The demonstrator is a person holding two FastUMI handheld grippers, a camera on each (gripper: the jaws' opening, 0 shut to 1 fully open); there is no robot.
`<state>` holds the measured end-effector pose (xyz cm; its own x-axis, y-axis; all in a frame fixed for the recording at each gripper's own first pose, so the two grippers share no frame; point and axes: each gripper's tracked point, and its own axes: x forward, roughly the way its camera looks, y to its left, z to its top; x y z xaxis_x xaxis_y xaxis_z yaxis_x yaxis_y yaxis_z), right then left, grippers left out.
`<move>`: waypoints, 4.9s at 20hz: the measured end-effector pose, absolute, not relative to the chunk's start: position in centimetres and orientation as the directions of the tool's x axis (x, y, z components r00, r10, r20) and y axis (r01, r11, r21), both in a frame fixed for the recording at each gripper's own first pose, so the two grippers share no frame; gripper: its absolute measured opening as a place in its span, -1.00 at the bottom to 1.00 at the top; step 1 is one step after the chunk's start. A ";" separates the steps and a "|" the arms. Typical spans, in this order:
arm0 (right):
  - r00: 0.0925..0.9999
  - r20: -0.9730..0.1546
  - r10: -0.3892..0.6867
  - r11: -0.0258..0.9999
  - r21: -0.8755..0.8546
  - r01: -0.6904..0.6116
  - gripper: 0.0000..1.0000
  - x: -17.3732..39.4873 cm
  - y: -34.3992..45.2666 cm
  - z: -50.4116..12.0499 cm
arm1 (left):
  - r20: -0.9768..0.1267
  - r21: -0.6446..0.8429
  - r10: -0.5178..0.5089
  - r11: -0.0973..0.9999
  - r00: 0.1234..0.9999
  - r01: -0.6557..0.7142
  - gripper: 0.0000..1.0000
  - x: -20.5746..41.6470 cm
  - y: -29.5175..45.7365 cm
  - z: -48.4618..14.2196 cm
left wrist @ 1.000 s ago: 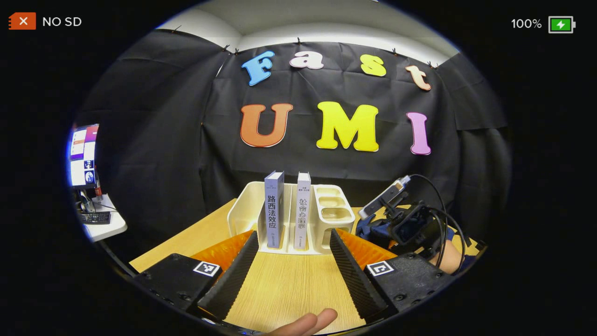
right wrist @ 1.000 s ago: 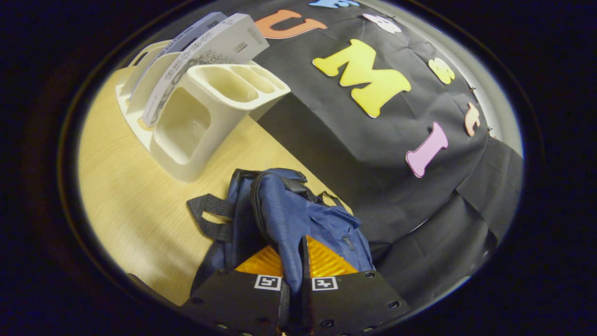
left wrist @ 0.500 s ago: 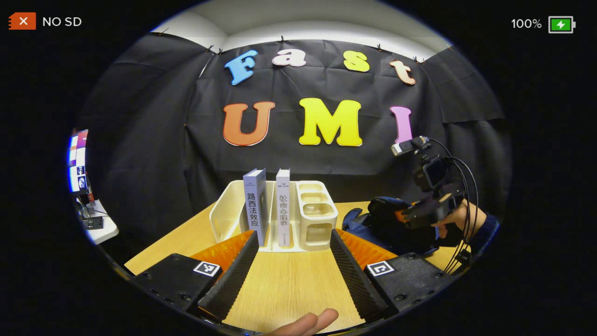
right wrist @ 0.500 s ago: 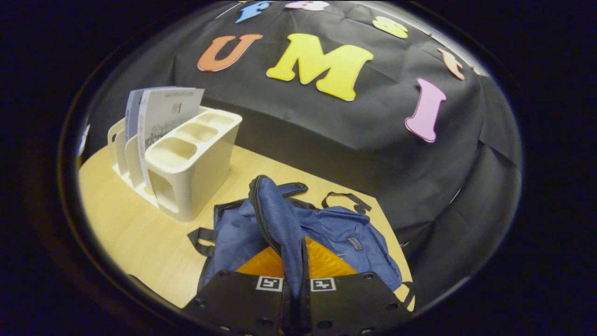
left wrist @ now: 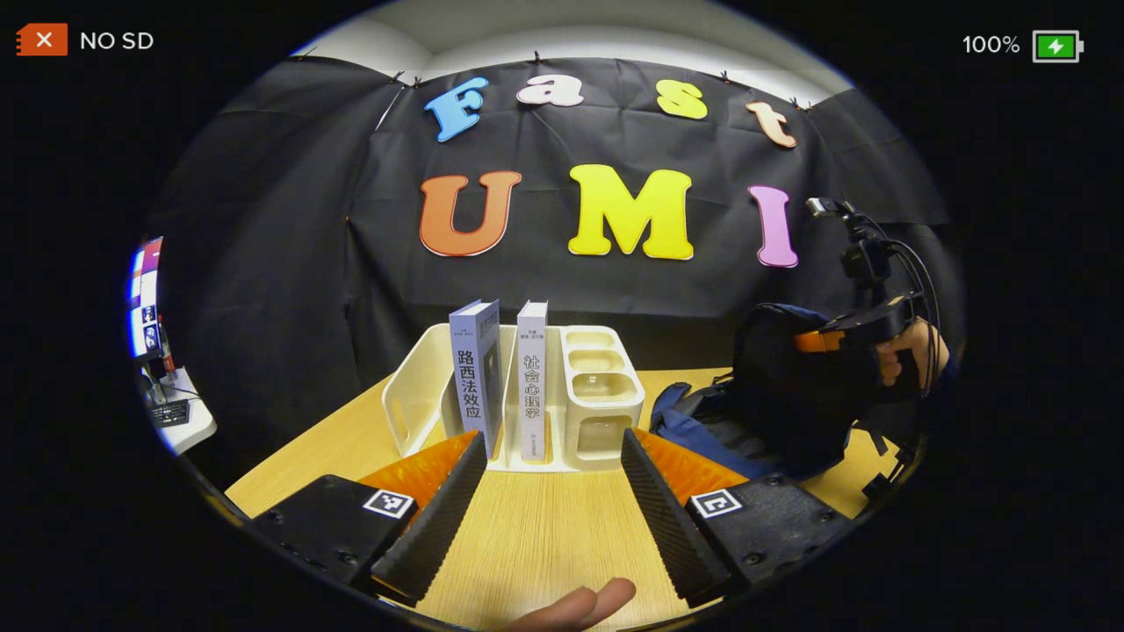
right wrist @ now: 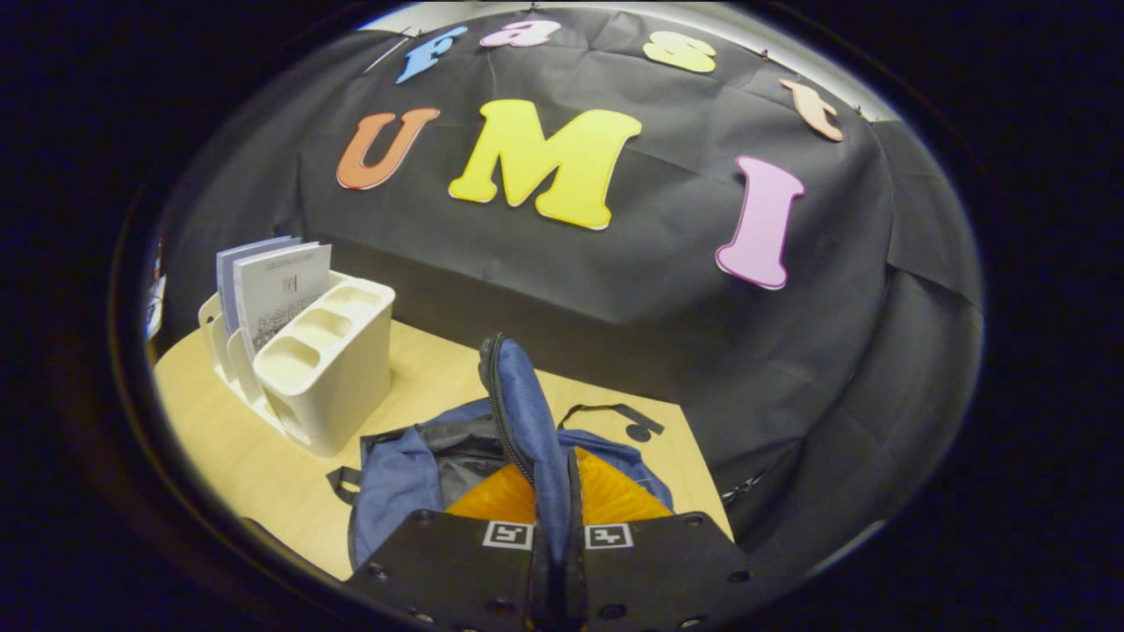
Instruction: Open the schoolbag, grab two books from the bookshelf and put them into the schoolbag.
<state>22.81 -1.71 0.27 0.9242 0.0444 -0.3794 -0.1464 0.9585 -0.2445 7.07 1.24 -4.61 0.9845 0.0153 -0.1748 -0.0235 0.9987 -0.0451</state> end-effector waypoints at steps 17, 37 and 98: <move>0.890 -0.442 0.111 0.952 -0.210 -0.224 -0.87 27.3 -6.9 4.6 | -0.248 -0.013 0.067 0.997 0.966 -0.072 0.96 24.0 2.7 1.7; 0.890 -0.438 0.124 0.938 -0.241 -0.249 -0.87 26.4 -6.9 3.9 | -0.751 0.132 0.148 0.989 0.644 -0.073 0.88 35.3 7.2 -5.2; 0.865 -0.495 0.081 0.972 -0.153 -0.178 -0.87 25.2 -6.6 1.5 | -0.614 -0.604 -0.541 0.791 0.574 0.100 -0.07 15.1 -10.4 -3.3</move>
